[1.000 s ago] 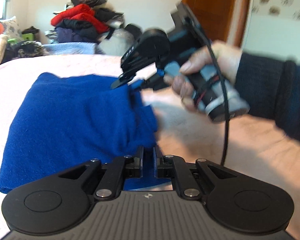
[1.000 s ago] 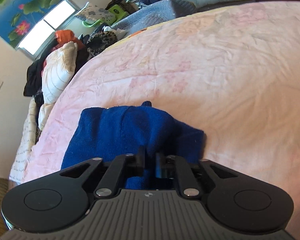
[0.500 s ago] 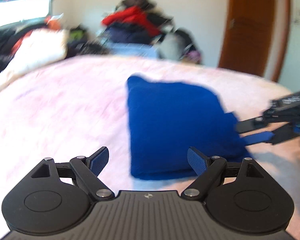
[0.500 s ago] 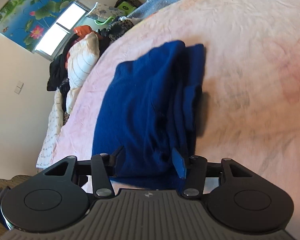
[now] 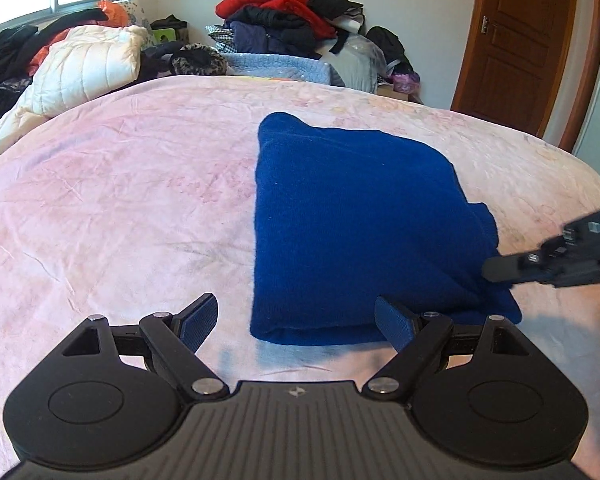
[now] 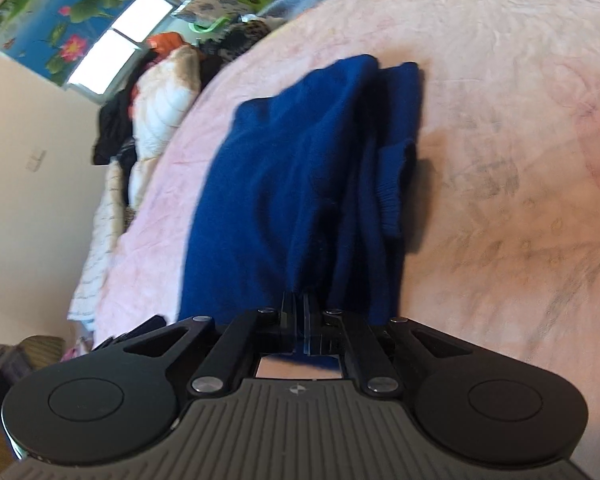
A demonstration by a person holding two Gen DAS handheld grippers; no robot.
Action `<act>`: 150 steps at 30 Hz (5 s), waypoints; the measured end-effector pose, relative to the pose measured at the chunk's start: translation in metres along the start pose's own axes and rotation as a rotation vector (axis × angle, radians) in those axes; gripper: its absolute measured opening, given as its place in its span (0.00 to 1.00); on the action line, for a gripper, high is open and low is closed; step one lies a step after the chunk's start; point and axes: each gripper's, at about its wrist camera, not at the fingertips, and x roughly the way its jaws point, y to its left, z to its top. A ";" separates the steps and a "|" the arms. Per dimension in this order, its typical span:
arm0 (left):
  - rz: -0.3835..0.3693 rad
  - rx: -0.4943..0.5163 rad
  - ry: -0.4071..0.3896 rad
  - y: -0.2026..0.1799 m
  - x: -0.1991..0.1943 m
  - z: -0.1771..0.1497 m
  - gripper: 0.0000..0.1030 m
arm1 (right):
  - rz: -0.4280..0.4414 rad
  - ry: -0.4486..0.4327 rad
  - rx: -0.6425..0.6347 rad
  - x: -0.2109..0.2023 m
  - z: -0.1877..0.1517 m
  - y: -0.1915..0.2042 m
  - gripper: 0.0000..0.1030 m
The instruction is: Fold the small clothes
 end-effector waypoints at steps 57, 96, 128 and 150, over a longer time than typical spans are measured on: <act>-0.513 -0.553 0.234 0.103 0.060 0.015 0.85 | -0.173 -0.176 0.072 0.011 0.057 -0.058 0.70; -0.611 -0.542 0.371 0.094 0.052 -0.007 0.10 | 0.097 -0.027 0.123 0.047 0.028 -0.017 0.28; -0.563 -0.431 0.359 0.080 0.050 -0.011 0.10 | 0.064 -0.015 0.118 0.026 -0.045 0.011 0.28; -0.571 -0.394 0.383 0.071 0.070 -0.006 0.11 | 0.094 -0.110 0.221 0.007 -0.054 -0.005 0.40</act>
